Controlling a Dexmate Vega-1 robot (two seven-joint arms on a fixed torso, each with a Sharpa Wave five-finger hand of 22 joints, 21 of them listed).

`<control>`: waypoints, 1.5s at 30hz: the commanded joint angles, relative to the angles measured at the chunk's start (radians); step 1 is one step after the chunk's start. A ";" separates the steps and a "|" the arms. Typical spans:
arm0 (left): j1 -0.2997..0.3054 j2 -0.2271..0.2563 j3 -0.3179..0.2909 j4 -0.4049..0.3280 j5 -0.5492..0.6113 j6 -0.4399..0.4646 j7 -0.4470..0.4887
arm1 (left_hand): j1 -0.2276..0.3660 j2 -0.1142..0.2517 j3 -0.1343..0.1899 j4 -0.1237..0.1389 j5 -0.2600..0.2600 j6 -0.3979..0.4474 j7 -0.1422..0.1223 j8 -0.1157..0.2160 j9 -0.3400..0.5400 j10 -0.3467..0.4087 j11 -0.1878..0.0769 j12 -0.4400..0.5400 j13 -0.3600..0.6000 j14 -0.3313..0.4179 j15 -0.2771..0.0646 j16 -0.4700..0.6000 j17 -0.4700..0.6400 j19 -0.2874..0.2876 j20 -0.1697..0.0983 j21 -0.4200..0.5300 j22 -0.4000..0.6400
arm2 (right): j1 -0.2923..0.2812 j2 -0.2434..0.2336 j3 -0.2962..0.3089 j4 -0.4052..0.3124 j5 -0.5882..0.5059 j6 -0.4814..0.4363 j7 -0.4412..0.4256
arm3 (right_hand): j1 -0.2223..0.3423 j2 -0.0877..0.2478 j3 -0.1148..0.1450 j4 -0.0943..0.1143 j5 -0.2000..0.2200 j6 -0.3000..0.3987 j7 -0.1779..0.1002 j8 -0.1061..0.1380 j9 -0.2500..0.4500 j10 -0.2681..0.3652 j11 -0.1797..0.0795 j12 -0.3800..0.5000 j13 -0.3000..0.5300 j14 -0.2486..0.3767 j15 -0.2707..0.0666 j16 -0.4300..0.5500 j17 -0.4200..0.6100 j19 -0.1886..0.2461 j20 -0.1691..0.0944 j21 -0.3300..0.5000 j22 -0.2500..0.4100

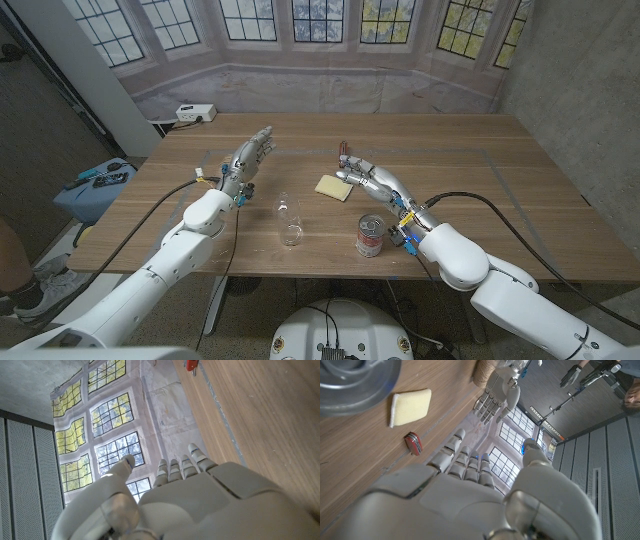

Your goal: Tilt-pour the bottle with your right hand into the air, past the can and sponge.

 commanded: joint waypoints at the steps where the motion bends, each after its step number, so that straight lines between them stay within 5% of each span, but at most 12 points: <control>1: -0.016 0.017 -0.013 0.024 -0.029 0.000 -0.048 | 0.012 0.002 -0.001 0.000 0.007 0.002 0.005 0.000 0.005 0.004 0.007 0.002 0.004 0.001 0.005 0.003 0.005 0.011 0.002 -0.003 0.006 | 0.020 0.033 -0.054 -0.032 -0.057 -0.075 -0.046 | 0.020 -0.002 0.006 0.001 0.004 -0.002 0.001 -0.001 0.001 0.003 0.006 0.003 0.000 0.007 0.002 -0.004 0.002 0.007 -0.003 0.001 0.003; 27: -0.037 0.042 -0.035 0.090 -0.068 -0.032 -0.143 | 0.019 0.002 -0.002 -0.001 0.008 0.007 0.005 0.001 0.006 0.009 0.007 0.003 0.004 0.006 0.003 0.004 0.005 0.020 -0.001 -0.011 0.006 | 0.050 0.100 -0.184 -0.077 -0.194 -0.222 -0.123 | 0.086 -0.053 0.009 -0.003 0.009 -0.006 0.017 0.001 0.001 0.005 0.033 0.007 0.001 0.018 0.016 -0.003 0.002 0.014 0.011 0.000 0.003; 45: -0.067 0.035 -0.033 0.163 -0.087 -0.058 -0.209 | 0.024 0.003 -0.002 -0.002 0.009 0.011 0.007 0.002 0.006 0.011 0.008 0.004 0.004 0.010 0.003 0.004 0.005 0.023 0.001 -0.018 0.006 | 0.128 0.113 -0.247 0.015 -0.247 -0.154 -0.051 | 0.122 -0.093 0.004 0.002 0.014 0.009 0.022 0.007 0.002 0.019 0.036 0.013 0.003 0.045 0.010 0.004 0.003 0.027 0.014 0.002 0.003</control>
